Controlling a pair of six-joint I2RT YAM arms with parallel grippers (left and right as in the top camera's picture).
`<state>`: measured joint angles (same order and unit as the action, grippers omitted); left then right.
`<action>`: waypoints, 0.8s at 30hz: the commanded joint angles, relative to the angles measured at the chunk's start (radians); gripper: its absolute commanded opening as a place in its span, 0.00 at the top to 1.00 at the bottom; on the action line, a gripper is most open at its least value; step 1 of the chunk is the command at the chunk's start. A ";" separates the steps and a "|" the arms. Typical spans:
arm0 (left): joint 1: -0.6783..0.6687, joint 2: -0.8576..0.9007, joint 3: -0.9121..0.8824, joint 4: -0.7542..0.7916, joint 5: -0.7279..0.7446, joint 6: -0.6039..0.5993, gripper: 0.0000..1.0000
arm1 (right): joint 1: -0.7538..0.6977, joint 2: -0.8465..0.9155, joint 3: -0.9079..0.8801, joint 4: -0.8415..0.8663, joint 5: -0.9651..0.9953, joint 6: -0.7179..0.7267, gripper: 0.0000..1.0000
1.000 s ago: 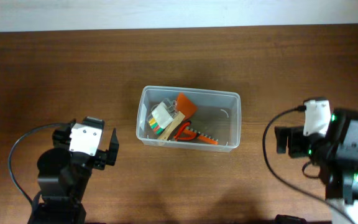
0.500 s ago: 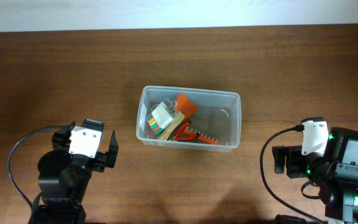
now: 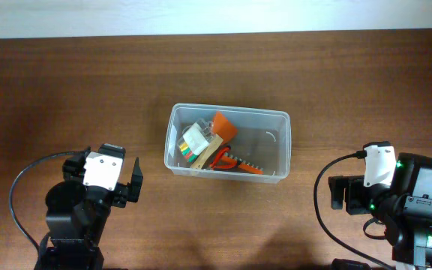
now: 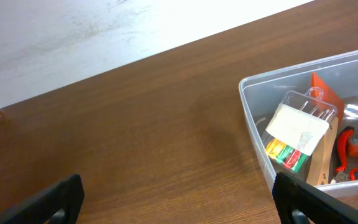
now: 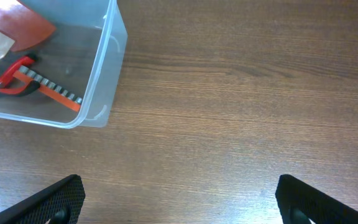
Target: Pack container
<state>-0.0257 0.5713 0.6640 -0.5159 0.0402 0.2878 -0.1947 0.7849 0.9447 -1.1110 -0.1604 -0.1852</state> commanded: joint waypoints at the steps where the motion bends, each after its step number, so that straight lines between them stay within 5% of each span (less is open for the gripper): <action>1: 0.002 -0.006 -0.010 0.000 -0.011 -0.010 0.01 | 0.005 0.003 -0.008 0.000 -0.013 0.004 0.01; 12: 0.002 -0.006 -0.010 0.000 -0.011 -0.010 0.01 | 0.085 -0.229 -0.067 0.069 0.042 -0.046 0.01; 19: 0.002 -0.006 -0.010 0.000 -0.011 -0.010 0.01 | 0.097 -0.537 -0.389 0.406 0.045 -0.016 0.01; 24: 0.002 -0.006 -0.010 0.000 -0.011 -0.010 0.01 | 0.098 -0.585 -0.560 0.717 0.045 -0.016 0.01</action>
<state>-0.0257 0.5713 0.6636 -0.5182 0.0334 0.2878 -0.1028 0.2180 0.4477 -0.4717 -0.1287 -0.2123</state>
